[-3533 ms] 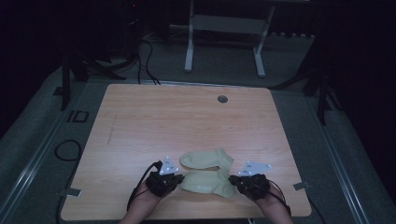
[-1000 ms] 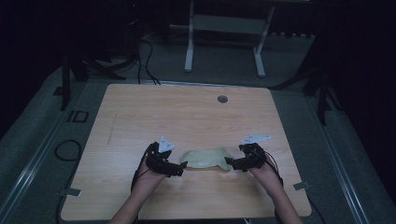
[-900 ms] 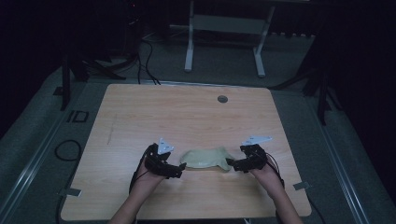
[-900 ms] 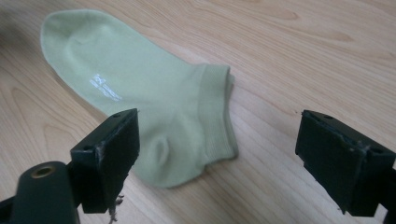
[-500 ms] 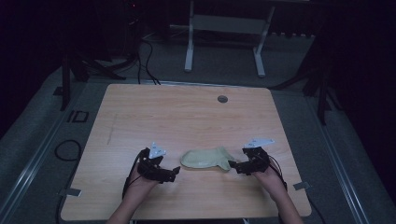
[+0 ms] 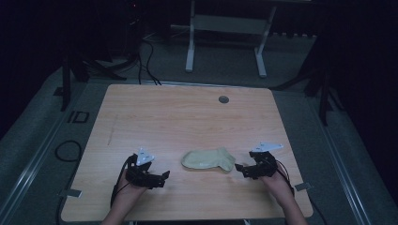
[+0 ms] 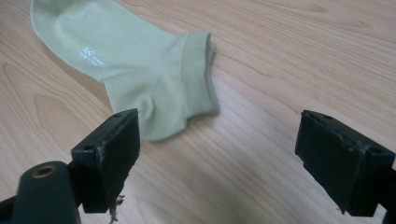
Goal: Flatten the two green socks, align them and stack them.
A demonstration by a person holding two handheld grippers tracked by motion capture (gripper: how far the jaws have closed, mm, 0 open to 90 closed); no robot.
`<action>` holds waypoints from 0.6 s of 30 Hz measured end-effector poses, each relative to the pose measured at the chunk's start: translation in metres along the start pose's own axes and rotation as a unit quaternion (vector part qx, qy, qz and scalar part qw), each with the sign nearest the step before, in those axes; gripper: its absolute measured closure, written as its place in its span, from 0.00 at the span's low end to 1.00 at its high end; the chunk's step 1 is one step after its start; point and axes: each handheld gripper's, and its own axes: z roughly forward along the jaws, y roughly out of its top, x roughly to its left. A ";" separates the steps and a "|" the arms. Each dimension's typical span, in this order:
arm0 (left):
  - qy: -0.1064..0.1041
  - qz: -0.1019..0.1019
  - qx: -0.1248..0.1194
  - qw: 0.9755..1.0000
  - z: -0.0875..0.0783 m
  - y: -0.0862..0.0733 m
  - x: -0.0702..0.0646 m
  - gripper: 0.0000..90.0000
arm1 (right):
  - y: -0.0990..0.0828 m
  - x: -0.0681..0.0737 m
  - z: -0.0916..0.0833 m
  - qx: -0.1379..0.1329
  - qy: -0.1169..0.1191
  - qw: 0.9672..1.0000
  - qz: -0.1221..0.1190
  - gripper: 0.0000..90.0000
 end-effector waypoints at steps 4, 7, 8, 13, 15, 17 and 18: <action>0.016 -0.005 0.000 1.000 -0.008 -0.008 0.008 0.02 | -0.011 -0.003 -0.008 -0.006 -0.005 1.000 0.007 0.16; 0.026 -0.007 0.005 1.000 -0.013 -0.012 0.014 0.02 | -0.018 -0.006 -0.014 -0.008 -0.009 1.000 0.012 0.16; 0.026 -0.010 0.004 1.000 -0.014 -0.013 0.015 0.02 | -0.021 -0.008 -0.017 -0.008 -0.012 1.000 0.015 0.16; 0.039 -0.018 0.005 0.999 -0.021 -0.021 0.024 0.02 | -0.032 -0.017 -0.030 -0.021 -0.023 0.999 0.030 0.16; 0.042 -0.023 0.004 0.999 -0.024 -0.025 0.027 0.02 | -0.037 -0.019 -0.036 -0.027 -0.029 0.999 0.037 0.16; 0.044 -0.028 0.004 0.999 -0.026 -0.029 0.031 0.02 | -0.043 -0.022 -0.041 -0.036 -0.036 0.998 0.042 0.16; 0.047 -0.029 0.005 0.998 -0.027 -0.030 0.032 0.02 | -0.045 -0.023 -0.043 -0.038 -0.038 0.998 0.044 0.16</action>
